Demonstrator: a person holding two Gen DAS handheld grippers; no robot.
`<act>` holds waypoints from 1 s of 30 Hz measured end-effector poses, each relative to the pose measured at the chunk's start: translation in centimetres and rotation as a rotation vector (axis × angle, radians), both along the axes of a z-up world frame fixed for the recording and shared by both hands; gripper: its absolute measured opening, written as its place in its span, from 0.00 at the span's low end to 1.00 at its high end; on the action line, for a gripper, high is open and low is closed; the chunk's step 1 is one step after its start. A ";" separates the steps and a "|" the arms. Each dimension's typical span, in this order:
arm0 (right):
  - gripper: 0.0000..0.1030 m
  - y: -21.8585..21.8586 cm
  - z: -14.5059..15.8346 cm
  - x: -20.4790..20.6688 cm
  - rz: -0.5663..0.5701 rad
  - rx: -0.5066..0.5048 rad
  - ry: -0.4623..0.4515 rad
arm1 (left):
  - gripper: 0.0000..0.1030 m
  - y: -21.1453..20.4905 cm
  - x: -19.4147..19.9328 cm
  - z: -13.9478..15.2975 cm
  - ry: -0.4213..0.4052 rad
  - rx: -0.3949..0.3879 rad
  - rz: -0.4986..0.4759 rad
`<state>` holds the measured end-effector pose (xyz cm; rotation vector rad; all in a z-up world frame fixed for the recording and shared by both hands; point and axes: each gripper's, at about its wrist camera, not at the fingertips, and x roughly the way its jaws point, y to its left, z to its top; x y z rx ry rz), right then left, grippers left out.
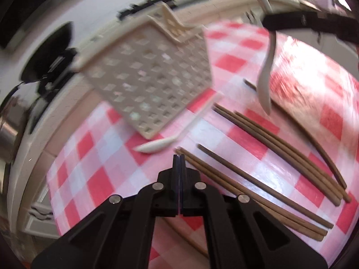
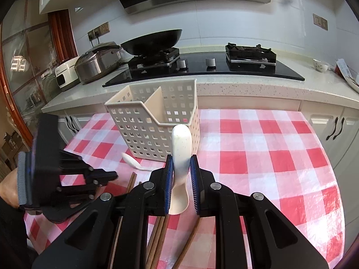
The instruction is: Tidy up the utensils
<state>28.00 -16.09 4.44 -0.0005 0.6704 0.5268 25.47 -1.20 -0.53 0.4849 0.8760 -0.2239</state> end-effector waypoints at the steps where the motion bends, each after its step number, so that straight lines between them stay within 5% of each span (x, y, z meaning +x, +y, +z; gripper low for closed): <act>1: 0.17 0.0 0.1 0.0 -0.001 0.005 0.002 | 0.33 0.2 -0.1 0.1 0.003 -0.001 0.006; 2: 0.17 0.0 0.2 0.0 -0.002 0.008 0.002 | 0.48 0.4 -0.1 0.1 -0.002 0.000 0.004; 6: 0.17 -0.1 0.5 -0.5 0.001 0.002 -0.008 | 0.47 0.3 0.4 -1.2 0.032 0.074 -0.034; 14: 0.17 0.1 0.3 -0.5 0.006 -0.005 -0.002 | 0.39 -1.1 2.0 -4.3 0.017 0.347 -0.106; 15: 0.17 0.2 0.3 -0.5 0.005 -0.005 -0.001 | 0.36 -1.1 2.5 -4.6 0.028 0.359 -0.098; 16: 0.17 0.2 0.3 -0.5 0.003 -0.004 0.001 | 0.23 -1.0 2.8 -4.8 0.037 0.362 -0.091; 17: 0.17 0.2 0.2 -0.4 0.003 -0.005 0.002 | 0.08 -0.9 3.2 -5.0 0.059 0.355 -0.082; 19: 0.17 0.3 0.2 -0.4 0.003 -0.009 0.002 | 0.01 -0.6 3.6 -5.2 0.071 0.336 -0.070; 24: 0.17 0.0 0.2 -0.4 -0.006 -0.010 0.002 | 0.01 0.3 2.8 -4.1 0.074 0.206 -0.032; 30: 0.17 0.0 0.5 -1.0 0.000 0.000 -0.004 | 0.00 3.1 -0.1 -2.1 0.113 -0.112 0.188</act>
